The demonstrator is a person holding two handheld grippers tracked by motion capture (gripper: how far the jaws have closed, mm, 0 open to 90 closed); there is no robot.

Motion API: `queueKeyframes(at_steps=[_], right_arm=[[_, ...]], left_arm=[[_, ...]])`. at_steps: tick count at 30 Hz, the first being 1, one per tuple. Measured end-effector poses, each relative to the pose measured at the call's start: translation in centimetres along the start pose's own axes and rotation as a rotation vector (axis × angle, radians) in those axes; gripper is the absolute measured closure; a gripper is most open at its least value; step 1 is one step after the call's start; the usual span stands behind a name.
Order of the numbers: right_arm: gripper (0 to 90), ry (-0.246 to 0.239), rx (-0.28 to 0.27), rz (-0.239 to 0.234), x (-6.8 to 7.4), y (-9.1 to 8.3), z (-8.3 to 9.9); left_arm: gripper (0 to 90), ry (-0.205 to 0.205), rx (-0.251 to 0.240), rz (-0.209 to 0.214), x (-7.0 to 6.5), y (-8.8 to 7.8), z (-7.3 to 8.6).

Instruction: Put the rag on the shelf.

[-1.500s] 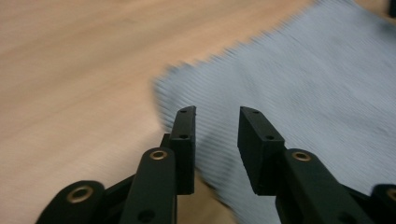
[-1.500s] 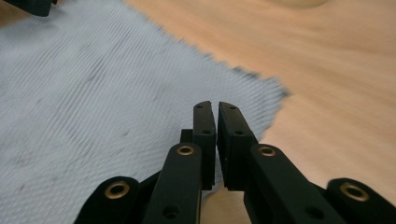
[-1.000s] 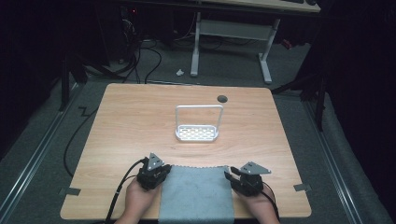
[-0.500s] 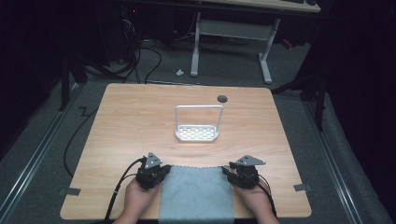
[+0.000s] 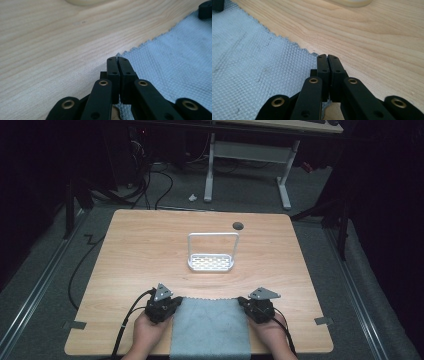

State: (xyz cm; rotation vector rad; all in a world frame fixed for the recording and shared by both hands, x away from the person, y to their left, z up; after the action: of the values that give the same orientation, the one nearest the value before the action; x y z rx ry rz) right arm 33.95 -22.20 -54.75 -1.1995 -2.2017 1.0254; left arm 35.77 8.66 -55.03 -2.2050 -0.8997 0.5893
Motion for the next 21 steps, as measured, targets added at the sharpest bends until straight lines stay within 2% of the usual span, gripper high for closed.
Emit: queueKeyframes(at_steps=[2, 4, 7, 9, 14, 15, 17, 18, 21], right_arm=[[89.4, 0.009, -0.042, -0.005, 0.1, -0.7, -0.1], [89.4, 0.007, -0.063, -0.006, 0.2, -1.1, -0.2], [89.4, 0.010, -0.083, -0.007, 0.2, -1.4, -0.2], [89.4, 0.015, -0.119, -0.010, 0.2, -1.9, -0.4], [89.5, 0.016, -0.146, -0.001, 0.4, -2.3, -0.6], [89.4, 0.012, -0.160, 0.001, 0.4, -2.5, -0.8], [89.5, 0.012, -0.169, 0.002, 0.5, -2.5, -1.0], [89.5, 0.008, -0.171, 0.001, 0.5, -2.3, -1.1], [89.4, 0.004, -0.164, 0.002, 0.4, -2.0, -1.2]], left_arm=[[88.3, -0.014, -0.031, 0.005, 0.1, -0.4, 0.0], [88.3, -0.017, -0.040, 0.009, 0.0, -0.5, 0.0], [88.3, -0.013, -0.056, 0.009, -0.3, -0.8, -0.1], [88.3, -0.010, -0.079, 0.011, -0.6, -1.3, -0.3], [88.3, -0.002, -0.109, 0.012, -0.9, -2.0, -0.8], [88.4, 0.025, -0.111, -0.013, -0.9, -2.0, -0.9], [88.4, 0.025, -0.103, -0.019, -0.7, -1.8, -0.9], [88.4, 0.008, -0.101, 0.000, -0.6, -1.6, -0.9], [88.4, 0.012, -0.104, -0.001, -0.6, -1.6, -1.3]])
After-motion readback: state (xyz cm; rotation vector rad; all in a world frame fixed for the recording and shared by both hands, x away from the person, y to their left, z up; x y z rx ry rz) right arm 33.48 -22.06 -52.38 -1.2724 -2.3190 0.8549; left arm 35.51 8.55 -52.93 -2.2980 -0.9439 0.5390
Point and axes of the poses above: each handheld gripper's, and its own axes: y roughly forward along the jaws, z roughly out of its underside, x roughly to its left, the point moved 3 cm from there along y, roughly forward along the jaws, and after that the axes turned 10 degrees about x, right-handed, at the moved point
